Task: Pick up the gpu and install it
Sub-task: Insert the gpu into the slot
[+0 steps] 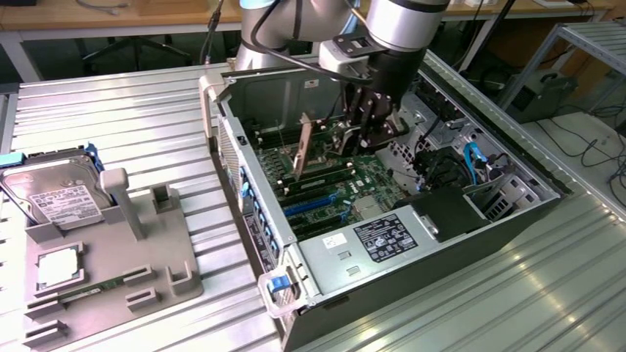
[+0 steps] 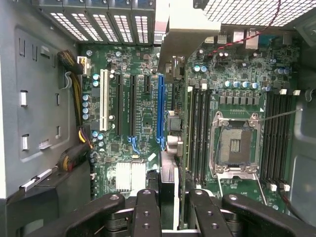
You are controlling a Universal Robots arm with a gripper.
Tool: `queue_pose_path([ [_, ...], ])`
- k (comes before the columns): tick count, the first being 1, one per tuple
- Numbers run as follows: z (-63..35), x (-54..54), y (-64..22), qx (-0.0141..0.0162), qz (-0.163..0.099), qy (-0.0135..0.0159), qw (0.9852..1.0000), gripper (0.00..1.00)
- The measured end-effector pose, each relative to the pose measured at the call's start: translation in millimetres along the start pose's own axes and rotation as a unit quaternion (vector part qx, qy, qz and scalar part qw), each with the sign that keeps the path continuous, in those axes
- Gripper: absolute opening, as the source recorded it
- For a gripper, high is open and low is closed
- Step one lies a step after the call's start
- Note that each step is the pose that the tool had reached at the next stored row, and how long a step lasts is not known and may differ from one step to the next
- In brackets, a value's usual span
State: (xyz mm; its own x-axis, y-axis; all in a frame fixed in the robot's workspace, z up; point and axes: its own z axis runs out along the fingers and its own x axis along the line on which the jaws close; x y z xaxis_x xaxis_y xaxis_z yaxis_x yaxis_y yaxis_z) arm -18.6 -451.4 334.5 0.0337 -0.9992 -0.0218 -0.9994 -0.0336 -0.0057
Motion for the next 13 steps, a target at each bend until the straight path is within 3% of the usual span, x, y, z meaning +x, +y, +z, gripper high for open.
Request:
queue_pose_path([
  [13,5.1,0.1,0.1,0.0000,0.000,0.0000,1.0000,0.28],
])
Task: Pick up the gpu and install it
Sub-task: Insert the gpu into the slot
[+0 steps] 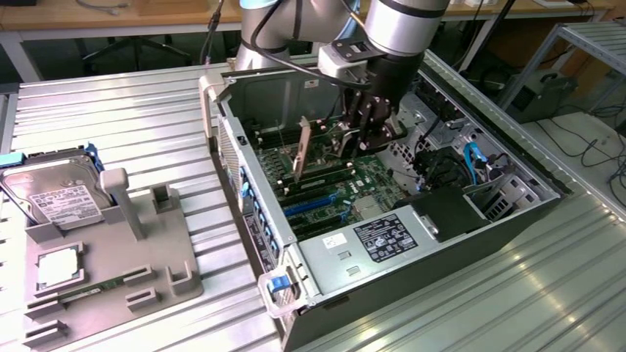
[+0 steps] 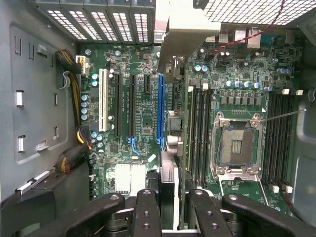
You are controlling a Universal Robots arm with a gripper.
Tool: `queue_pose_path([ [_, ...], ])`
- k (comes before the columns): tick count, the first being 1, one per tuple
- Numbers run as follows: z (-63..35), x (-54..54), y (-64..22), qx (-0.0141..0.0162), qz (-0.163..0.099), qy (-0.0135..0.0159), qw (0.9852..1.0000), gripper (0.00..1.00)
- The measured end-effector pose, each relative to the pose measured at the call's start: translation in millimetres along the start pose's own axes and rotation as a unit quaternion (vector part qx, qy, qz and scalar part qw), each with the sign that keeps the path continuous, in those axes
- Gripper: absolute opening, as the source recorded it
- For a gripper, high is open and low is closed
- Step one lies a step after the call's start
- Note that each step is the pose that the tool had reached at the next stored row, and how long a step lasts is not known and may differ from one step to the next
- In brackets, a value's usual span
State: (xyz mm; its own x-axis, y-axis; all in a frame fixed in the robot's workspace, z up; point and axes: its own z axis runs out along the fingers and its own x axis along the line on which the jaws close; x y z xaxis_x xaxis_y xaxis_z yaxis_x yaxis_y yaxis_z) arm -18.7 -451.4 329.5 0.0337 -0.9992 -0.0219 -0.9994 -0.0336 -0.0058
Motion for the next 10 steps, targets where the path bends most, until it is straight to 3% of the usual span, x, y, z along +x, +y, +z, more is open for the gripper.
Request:
queue_pose_path([
  [10,4.9,0.1,0.4,0.0000,0.000,-0.0001,1.0000,0.28],
])
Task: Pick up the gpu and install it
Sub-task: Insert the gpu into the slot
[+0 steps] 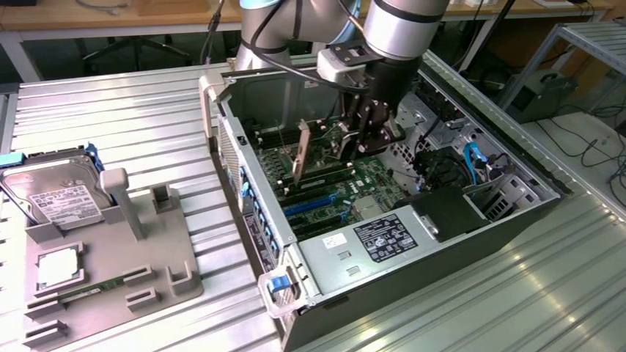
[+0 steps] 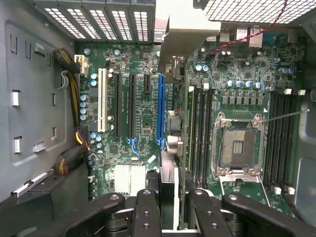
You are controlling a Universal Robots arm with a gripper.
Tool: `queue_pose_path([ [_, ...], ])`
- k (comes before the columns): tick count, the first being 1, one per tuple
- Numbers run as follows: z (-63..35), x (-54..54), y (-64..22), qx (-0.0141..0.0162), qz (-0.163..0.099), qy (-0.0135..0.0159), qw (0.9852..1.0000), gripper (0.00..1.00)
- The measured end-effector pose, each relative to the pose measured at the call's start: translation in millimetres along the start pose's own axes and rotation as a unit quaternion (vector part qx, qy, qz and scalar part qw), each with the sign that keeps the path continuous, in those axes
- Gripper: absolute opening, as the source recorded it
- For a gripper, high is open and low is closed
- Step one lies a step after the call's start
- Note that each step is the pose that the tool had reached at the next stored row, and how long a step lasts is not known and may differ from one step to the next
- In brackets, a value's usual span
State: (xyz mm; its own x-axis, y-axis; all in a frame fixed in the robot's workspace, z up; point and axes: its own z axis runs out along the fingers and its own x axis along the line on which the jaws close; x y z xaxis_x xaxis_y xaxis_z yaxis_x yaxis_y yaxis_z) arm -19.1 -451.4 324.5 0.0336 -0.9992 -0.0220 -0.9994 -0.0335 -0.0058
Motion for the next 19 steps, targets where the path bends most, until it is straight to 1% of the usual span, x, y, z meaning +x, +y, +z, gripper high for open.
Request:
queue_pose_path([
  [4,3.5,0.1,0.2,0.0000,0.000,0.0001,1.0000,0.28],
  [8,10.2,0.3,0.4,0.0000,0.000,0.0001,1.0000,0.28],
  [9,11.8,0.3,0.4,-0.0006,0.000,0.0011,1.0000,0.28],
  [11,15.8,0.6,0.5,-0.0009,0.000,0.0010,1.0000,0.28],
  [12,16.9,0.6,0.5,-0.0013,0.000,0.0016,1.0000,0.28],
  [14,18.3,0.2,0.4,-0.0026,0.000,0.0067,1.0000,0.28],
  [15,21.4,-1.0,0.6,-0.0034,0.000,0.0079,1.0000,0.28],
  [18,31.7,-3.1,2.1,-0.0035,0.000,0.0080,1.0000,0.28],
  [19,33.4,-3.2,2.3,-0.0035,0.000,0.0080,1.0000,0.28],
])
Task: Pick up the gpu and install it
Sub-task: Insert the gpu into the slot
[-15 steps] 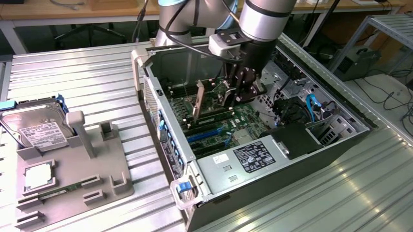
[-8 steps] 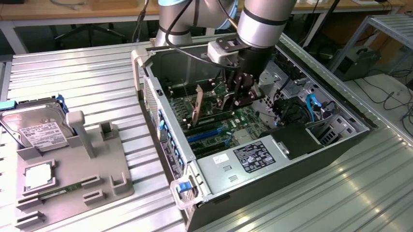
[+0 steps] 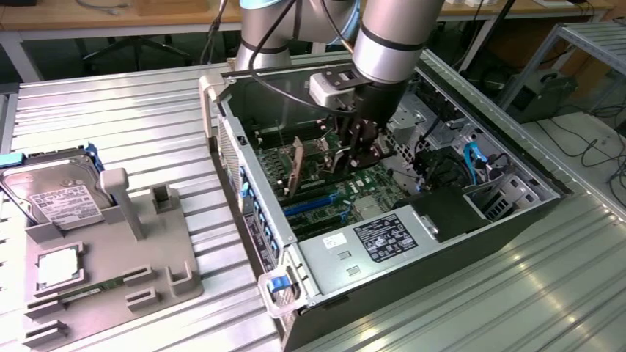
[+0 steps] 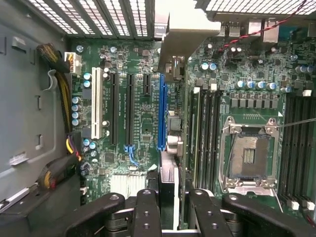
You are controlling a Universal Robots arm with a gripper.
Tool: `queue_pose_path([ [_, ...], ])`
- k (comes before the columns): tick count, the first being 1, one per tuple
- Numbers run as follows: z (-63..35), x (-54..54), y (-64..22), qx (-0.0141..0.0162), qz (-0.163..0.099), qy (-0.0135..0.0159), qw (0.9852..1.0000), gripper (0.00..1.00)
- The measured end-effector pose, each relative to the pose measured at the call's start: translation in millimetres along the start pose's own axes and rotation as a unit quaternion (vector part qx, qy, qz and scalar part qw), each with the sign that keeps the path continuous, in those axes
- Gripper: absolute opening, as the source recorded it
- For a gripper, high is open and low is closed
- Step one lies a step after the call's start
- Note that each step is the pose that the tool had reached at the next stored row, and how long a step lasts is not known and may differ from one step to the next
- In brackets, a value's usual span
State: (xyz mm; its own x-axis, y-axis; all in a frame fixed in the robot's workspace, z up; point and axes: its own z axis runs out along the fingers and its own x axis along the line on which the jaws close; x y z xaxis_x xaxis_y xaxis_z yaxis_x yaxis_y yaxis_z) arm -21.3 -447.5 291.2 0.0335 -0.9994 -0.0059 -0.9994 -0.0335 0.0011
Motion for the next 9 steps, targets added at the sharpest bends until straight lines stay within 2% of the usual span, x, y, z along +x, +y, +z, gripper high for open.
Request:
queue_pose_path([
  [3,4.6,-0.2,2.6,0.0000,0.001,0.0000,1.0000,0.28],
  [7,5.8,-0.4,9.1,0.0000,0.001,-0.0002,1.0000,0.28],
  [9,5.9,-0.5,9.7,0.0000,0.001,-0.0002,1.0000,0.28],
])
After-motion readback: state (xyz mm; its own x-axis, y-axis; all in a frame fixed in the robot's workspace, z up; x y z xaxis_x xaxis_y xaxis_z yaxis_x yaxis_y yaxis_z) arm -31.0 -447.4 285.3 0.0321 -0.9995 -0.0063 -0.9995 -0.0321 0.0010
